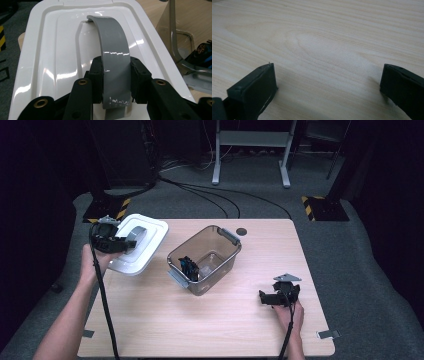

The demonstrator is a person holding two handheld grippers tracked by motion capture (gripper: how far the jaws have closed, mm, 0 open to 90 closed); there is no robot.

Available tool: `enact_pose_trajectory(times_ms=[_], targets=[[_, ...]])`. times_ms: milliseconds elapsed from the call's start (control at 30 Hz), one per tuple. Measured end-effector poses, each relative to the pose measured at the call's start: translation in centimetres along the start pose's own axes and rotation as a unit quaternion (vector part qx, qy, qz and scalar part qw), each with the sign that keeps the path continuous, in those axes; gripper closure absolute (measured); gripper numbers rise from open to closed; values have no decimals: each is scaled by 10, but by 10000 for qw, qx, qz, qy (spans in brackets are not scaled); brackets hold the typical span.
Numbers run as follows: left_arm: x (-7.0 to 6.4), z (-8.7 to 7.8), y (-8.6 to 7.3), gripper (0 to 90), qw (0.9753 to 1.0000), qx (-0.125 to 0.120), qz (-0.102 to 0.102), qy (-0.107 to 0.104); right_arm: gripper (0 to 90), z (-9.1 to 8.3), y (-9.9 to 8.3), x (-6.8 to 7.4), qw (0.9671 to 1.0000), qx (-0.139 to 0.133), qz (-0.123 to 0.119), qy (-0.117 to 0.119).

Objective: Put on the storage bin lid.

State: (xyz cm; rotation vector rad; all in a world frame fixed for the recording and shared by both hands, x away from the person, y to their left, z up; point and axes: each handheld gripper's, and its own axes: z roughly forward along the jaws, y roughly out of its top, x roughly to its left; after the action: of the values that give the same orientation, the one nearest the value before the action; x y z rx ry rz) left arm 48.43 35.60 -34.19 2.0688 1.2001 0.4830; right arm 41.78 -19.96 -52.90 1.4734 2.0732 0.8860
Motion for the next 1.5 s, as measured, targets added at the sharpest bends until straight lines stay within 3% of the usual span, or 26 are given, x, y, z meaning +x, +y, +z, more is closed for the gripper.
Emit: enact_pose_trajectory(times_ms=[400,833,1067,1200,1500], targets=[[-19,-10,27,671,9995,-126,254,-118,0,0,0,0,10000,6,5,-15],[-49,-12,57,671,9974,-191,527,-442,0,0,0,0,10000,4,21,-35],[-70,-4,72,671,9962,-175,625,-585,2,0,0,0,10000,-2,38,-41],[-79,3,78,671,9942,-53,778,-735,2,0,0,0,10000,-1,30,-38],[-102,26,86,672,9911,54,848,-1027,3,0,0,0,9999,-28,85,-68]])
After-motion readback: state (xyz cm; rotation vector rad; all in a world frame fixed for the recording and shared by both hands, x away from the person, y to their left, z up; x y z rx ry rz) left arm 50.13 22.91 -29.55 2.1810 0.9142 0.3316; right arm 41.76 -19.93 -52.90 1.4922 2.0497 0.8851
